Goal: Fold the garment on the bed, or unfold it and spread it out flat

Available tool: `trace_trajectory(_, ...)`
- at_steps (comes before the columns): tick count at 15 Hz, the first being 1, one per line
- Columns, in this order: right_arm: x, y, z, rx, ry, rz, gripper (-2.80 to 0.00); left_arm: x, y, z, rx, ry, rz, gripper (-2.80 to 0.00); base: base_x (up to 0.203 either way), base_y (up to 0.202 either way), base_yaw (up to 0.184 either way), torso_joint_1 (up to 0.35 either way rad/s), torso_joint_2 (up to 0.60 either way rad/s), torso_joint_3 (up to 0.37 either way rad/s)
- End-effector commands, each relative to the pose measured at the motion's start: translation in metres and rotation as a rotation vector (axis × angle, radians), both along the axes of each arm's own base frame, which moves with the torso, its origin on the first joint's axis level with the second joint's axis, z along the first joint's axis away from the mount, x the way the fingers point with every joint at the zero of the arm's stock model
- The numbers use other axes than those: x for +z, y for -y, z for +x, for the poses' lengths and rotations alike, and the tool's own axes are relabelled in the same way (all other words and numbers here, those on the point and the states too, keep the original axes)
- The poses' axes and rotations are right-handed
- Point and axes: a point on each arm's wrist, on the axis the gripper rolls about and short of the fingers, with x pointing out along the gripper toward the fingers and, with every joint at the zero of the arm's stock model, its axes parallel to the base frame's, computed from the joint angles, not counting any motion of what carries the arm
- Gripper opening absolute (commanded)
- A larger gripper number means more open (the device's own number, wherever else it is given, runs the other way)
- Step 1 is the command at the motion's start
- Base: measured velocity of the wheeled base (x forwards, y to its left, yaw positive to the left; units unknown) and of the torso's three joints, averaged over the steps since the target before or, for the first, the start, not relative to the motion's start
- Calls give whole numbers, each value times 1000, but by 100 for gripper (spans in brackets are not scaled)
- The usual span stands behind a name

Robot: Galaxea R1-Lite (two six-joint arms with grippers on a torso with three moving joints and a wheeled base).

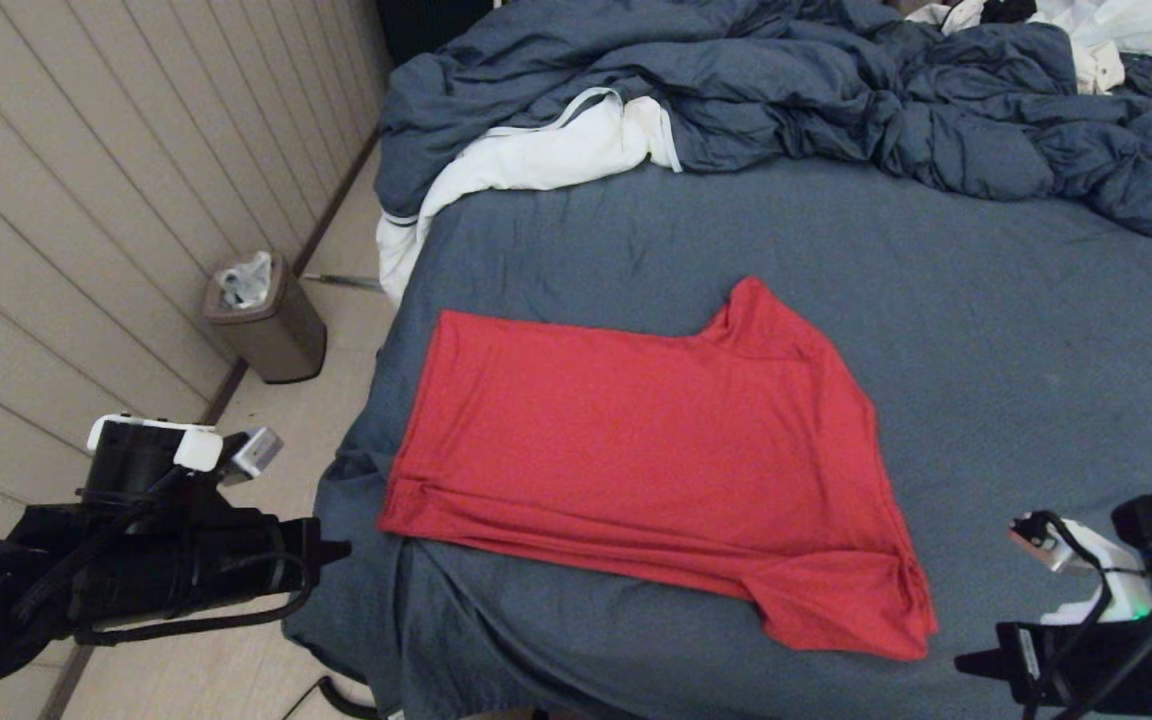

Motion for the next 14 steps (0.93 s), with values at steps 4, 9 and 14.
trace_trajectory(4, -22, 4, 6, 1, -105, 8, 0, -17, 9, 0, -53, -6, -14, -280, 0, 0, 0, 0, 0, 0)
trace_trajectory(9, -35, 7, 22, 15, -83, -49, 0, -15, 13, 12, -57, 25, -17, -280, 0, 0, 0, 0, 0, 0)
trace_trajectory(14, -39, 7, 29, 23, -93, -49, 0, -15, 17, 19, -62, 31, -21, -280, 0, 0, 0, 0, 0, 0)
